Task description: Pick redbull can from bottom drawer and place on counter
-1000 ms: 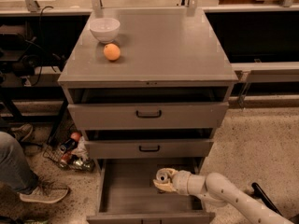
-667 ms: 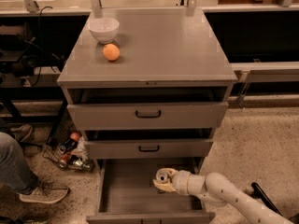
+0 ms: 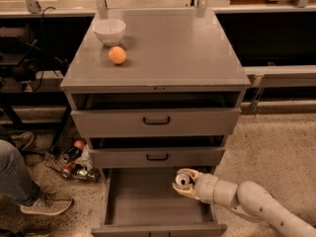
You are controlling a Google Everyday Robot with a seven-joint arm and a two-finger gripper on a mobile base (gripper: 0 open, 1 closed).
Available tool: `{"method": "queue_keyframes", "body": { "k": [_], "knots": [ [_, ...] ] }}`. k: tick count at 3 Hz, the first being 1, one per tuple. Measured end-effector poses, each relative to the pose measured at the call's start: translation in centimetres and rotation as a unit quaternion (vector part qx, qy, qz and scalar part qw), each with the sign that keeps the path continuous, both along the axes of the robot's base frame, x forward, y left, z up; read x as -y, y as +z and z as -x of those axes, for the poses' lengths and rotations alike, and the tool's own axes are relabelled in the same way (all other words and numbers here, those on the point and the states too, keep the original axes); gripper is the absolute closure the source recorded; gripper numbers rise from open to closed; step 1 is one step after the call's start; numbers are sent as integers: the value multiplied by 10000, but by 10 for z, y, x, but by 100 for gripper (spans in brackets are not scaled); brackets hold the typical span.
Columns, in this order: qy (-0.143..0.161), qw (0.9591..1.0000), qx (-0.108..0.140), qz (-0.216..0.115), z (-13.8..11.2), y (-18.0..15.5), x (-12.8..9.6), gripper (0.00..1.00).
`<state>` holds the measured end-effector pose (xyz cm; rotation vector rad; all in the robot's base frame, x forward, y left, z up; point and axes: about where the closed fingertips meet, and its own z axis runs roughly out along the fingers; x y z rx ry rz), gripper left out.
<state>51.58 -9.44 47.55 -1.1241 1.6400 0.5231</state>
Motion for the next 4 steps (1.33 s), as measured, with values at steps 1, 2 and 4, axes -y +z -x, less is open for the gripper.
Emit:
{"method": "queue_keyframes", "body": {
  "k": [1,2,4],
  "knots": [
    [-103,9974,564,444,12,71,20,100],
    [-120,9958,680,601,11,87,26,100],
    [-222,9806,1544,1190,12,126,52,100]
  ]
}}
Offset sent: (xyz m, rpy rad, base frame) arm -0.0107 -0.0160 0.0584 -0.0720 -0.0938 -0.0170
